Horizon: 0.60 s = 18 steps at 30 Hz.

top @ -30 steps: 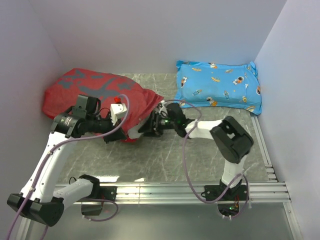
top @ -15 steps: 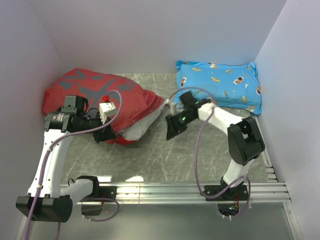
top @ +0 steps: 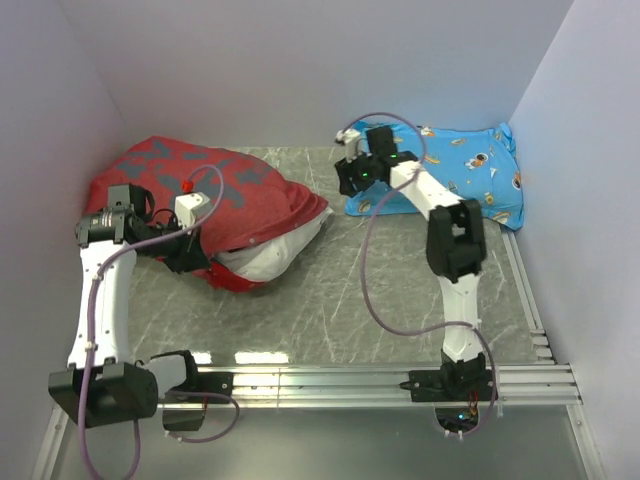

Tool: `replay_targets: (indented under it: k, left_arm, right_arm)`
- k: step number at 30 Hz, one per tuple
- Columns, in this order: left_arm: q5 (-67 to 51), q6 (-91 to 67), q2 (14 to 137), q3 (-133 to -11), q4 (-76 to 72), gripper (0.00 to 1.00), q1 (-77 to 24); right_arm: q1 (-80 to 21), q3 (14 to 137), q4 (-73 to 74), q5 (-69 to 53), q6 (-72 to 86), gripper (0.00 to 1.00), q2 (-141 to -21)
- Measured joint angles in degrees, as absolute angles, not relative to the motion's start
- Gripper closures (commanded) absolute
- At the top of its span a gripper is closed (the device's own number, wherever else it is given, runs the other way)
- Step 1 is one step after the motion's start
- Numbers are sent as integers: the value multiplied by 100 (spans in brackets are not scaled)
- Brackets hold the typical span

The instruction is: Put the pillow into the pillowcase

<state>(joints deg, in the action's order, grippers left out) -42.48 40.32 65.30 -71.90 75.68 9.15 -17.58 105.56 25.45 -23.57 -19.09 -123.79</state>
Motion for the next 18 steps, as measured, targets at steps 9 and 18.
replay_targets:
  k: [9,18]
  left_arm:
    - [-4353,3883,7448,-7631,7531,100,1684]
    - [-4582,4119,8204,-7996,7813,100,2364]
  right_arm:
    - [-2596,11271,3457,-2117,-3347,34,-13332]
    - [-3201,11185,3562,-2222,-4359,65,-13238]
